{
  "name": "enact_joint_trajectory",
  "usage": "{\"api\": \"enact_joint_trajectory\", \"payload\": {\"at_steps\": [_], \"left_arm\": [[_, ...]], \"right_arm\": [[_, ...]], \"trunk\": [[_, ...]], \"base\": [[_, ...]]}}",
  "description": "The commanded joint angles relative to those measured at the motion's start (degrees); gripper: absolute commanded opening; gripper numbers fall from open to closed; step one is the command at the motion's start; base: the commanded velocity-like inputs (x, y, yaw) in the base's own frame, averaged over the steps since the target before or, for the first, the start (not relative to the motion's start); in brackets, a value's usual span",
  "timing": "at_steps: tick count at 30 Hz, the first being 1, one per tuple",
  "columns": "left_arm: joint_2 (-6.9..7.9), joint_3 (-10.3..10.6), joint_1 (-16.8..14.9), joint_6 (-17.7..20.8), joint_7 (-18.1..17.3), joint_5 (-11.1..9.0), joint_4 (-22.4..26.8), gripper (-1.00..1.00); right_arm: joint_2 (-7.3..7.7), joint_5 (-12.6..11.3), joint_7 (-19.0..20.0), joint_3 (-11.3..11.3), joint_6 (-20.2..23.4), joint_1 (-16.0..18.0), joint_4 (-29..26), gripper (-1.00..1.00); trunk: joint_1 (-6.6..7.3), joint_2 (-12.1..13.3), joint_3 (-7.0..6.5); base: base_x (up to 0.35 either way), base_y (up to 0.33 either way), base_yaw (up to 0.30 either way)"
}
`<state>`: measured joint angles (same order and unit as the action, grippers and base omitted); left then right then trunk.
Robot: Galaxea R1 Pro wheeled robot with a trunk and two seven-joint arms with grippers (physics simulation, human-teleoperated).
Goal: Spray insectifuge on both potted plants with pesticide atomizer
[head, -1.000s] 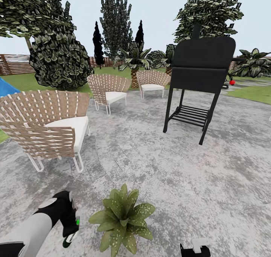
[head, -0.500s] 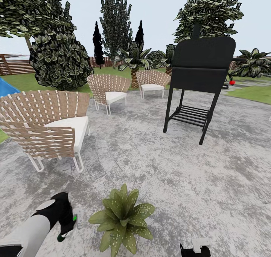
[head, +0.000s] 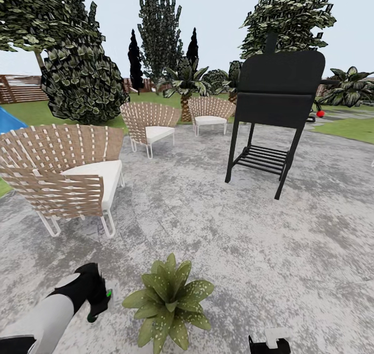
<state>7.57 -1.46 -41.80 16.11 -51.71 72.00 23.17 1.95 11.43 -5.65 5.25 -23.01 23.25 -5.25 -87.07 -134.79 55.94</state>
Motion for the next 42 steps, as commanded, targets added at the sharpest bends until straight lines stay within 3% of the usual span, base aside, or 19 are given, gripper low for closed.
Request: {"api": "enact_joint_trajectory", "payload": {"at_steps": [1, 3, 11, 15, 17, 18, 20, 25, 28, 31, 35, 42], "left_arm": [[-0.10, -0.1, -0.1, 0.6, -0.4, 0.1, 0.7, -1.00], [-0.02, -0.1, -0.1, 0.6, -0.4, 0.1, 1.1, -1.00], [2.58, -0.1, 0.4, 0.5, 0.1, 0.5, 0.1, -1.00], [1.79, 0.3, 0.4, 2.0, 0.3, 0.8, 0.1, -1.00], [0.42, 0.3, 0.4, 4.6, 0.3, 1.2, 0.1, -1.00], [-0.65, 0.3, 0.4, 5.5, 0.3, 2.1, 0.1, -1.00], [-1.24, 0.3, 0.4, 5.9, 0.3, 3.6, 0.1, -1.00], [-0.15, 0.3, 0.6, 6.1, 1.3, 4.7, -4.0, -1.00], [1.24, 0.4, 0.9, 6.1, 1.7, 4.8, -4.9, -1.00], [0.82, 0.6, 3.5, 6.4, 3.9, 4.8, -5.6, -1.00], [0.46, 0.4, 3.3, 11.6, 4.2, 4.8, -4.7, -1.00], [0.92, 0.5, 2.9, 12.4, 4.1, 4.9, -4.5, -1.00]], "right_arm": [[-0.01, 0.6, -0.1, 0.5, -0.2, 0.0, 0.1, 1.00], [-0.01, 0.6, -0.1, 0.5, -0.2, 0.0, 0.1, 1.00], [-0.01, 0.6, -0.1, 0.5, -0.2, 0.0, 0.1, 1.00], [-0.01, 0.6, -0.1, 0.5, -0.2, 0.0, 0.1, 1.00], [-0.01, 0.6, -0.1, 0.5, -0.2, 0.0, 0.1, 1.00], [-0.01, 0.6, -0.1, 0.5, -0.2, 0.0, 0.1, 1.00], [-0.01, 0.6, -0.1, 0.5, -0.2, 0.0, 0.1, 1.00], [-0.01, 0.6, -0.1, 0.5, -0.2, 0.0, 0.2, 1.00], [-0.03, 0.6, -0.1, 0.5, -0.2, 0.0, 0.2, 1.00], [-0.05, 0.6, -0.1, 0.5, -0.2, 0.0, 0.1, 1.00], [-0.05, 0.6, -0.1, 0.5, -0.2, 0.0, 0.2, 1.00], [-0.05, 0.6, -0.1, 0.5, -0.2, 0.0, 0.2, 1.00]], "trunk": [[0.01, 0.0, 0.06], [0.01, 0.0, 0.06], [0.01, 0.0, 0.06], [0.01, 0.0, 0.06], [0.01, 0.0, 0.06], [0.01, 0.0, 0.06], [0.01, 0.0, 0.06], [0.01, 0.0, 0.06], [0.01, 0.0, 0.06], [0.01, 0.0, 0.06], [0.01, 0.0, 0.06], [0.01, 0.0, 0.06]], "base": [[0.000, 0.000, 0.000], [0.000, 0.000, 0.000], [0.000, 0.000, 0.000], [0.000, 0.000, 0.000], [0.000, 0.000, 0.000], [0.000, 0.000, 0.000], [0.000, 0.000, 0.000], [0.000, 0.000, 0.000], [0.000, 0.000, 0.000], [0.000, 0.000, 0.000], [0.000, 0.000, 0.000], [0.000, 0.000, 0.000]]}}
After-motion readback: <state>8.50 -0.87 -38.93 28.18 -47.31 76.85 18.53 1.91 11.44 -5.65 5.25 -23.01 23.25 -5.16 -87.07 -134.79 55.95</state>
